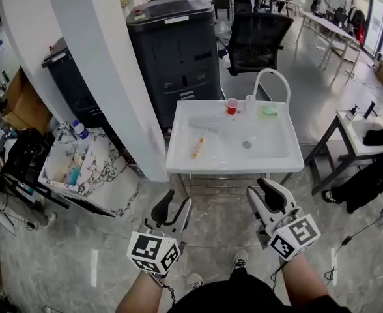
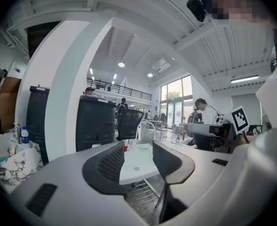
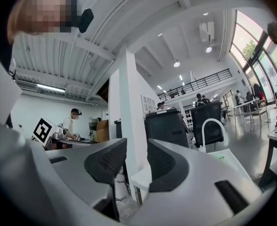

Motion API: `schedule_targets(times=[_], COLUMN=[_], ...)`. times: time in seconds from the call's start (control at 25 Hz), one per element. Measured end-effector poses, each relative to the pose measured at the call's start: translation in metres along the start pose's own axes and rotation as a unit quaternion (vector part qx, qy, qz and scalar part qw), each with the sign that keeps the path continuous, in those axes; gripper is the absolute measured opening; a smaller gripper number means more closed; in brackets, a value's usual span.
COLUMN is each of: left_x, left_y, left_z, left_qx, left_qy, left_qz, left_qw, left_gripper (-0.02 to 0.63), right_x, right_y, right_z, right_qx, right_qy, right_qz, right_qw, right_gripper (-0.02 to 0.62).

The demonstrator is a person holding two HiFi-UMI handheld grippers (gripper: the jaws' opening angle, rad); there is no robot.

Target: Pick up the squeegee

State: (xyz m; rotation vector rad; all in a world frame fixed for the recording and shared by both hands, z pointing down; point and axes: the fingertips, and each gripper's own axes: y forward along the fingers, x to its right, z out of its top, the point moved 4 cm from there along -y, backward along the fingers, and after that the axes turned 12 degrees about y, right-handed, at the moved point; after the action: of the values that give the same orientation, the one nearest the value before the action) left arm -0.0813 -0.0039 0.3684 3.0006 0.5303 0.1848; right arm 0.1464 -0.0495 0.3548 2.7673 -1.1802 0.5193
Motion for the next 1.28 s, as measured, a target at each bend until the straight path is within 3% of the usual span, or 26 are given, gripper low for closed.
schedule_targets(times=[0.64, 1.28], left_x=[0.039, 0.063], left_y=[0.095, 0.164], left_z=[0.014, 0.024], left_qx=[-0.007, -0.028], left_qy=[0.003, 0.013], left_qz=[0.039, 0.056], left_qw=[0.9992, 0.9980], left_gripper=[0.195, 0.195], right_x=[0.107, 0.182], right_y=[0.016, 0.029], right_z=[0.037, 0.055], right_qx=[-0.007, -0.017], right_qy=[0.004, 0.019], right_qz=[0.039, 0.061], right_qw=[0.999, 0.998], right_gripper=[0.147, 0.149])
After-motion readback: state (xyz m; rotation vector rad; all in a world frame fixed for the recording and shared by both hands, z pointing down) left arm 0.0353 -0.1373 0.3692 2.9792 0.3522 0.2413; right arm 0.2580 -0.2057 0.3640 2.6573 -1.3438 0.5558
